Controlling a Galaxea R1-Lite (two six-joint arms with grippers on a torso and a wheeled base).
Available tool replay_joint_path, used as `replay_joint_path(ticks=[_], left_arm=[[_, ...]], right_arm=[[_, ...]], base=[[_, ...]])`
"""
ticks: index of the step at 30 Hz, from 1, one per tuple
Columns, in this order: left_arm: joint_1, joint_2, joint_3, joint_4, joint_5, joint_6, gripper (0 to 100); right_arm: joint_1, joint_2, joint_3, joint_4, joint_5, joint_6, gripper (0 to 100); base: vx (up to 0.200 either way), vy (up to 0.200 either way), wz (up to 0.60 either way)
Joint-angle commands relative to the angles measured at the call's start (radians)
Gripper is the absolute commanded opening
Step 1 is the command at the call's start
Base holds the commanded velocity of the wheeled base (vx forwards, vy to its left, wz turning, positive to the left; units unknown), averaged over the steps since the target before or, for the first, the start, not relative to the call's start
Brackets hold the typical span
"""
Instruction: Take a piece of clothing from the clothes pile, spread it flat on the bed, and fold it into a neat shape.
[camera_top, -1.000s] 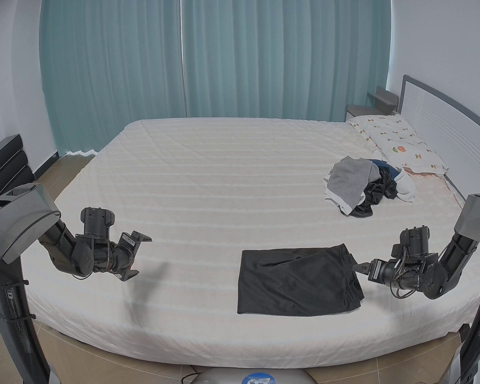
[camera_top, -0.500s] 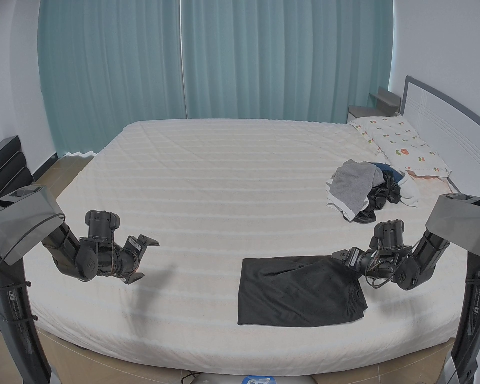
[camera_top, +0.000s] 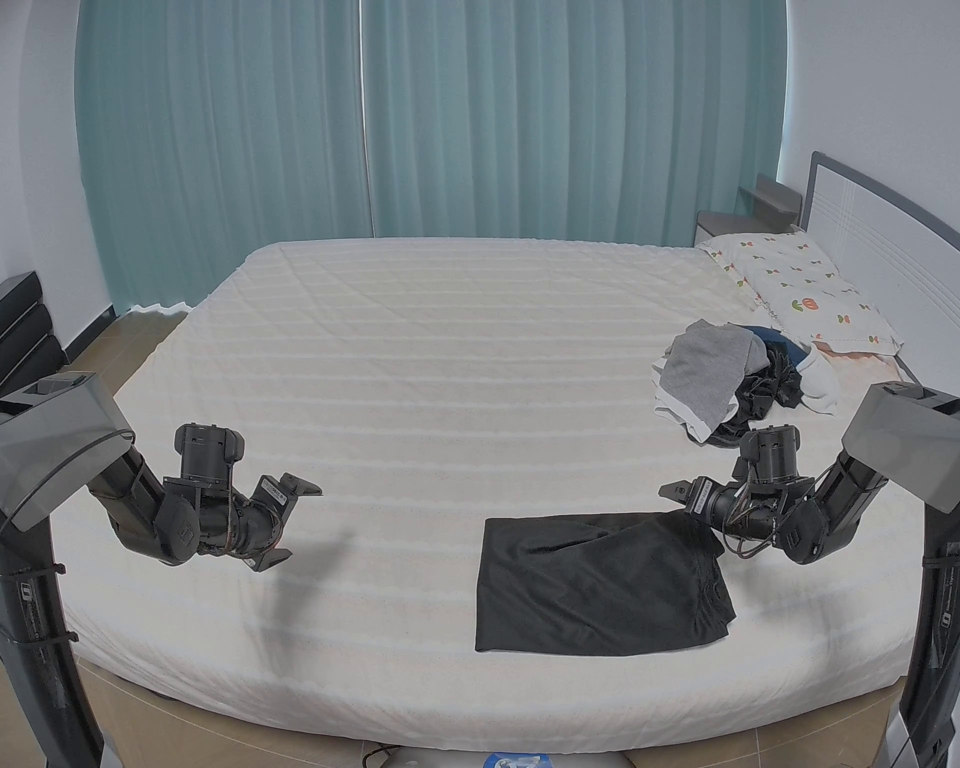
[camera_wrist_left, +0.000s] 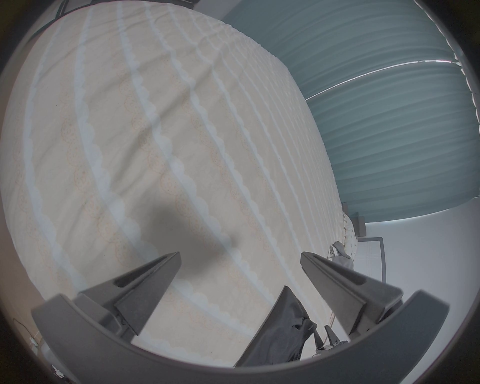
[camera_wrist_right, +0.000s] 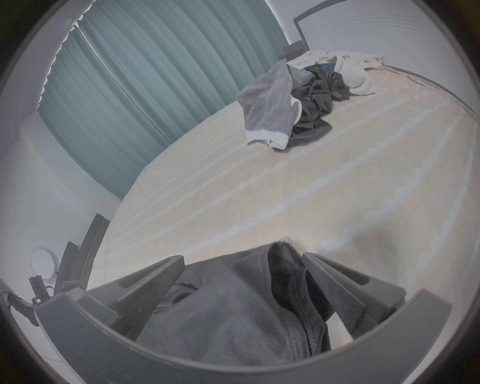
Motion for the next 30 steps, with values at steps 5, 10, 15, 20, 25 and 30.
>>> replay_joint_path(ticks=[5, 10, 15, 20, 25, 30], left_arm=[[-0.001, 0.003, -0.001, -0.001, 0.000, 0.000, 100], [-0.001, 0.003, -0.003, -0.001, 0.000, 0.000, 100], [-0.001, 0.003, -0.003, -0.001, 0.000, 0.000, 100], [-0.001, 0.003, -0.003, -0.001, 0.000, 0.000, 100], [-0.002, 0.003, 0.000, -0.001, 0.002, 0.002, 100], [-0.002, 0.003, 0.000, -0.001, 0.002, 0.002, 100]], right_arm=[[0.012, -0.003, -0.014, 0.007, 0.002, 0.000, 100], [0.023, 0.076, -0.051, 0.004, -0.001, 0.003, 100], [0.010, 0.090, -0.074, 0.018, -0.001, 0.003, 0], [-0.013, 0.077, -0.078, 0.028, 0.000, 0.014, 0], [-0.036, 0.076, -0.089, 0.031, 0.000, 0.047, 0], [-0.043, 0.088, -0.088, 0.030, 0.002, 0.053, 0]], base=[[0.000, 0.000, 0.00], [0.000, 0.000, 0.00], [0.000, 0.000, 0.00], [0.000, 0.000, 0.00], [0.000, 0.000, 0.00], [0.000, 0.000, 0.00]])
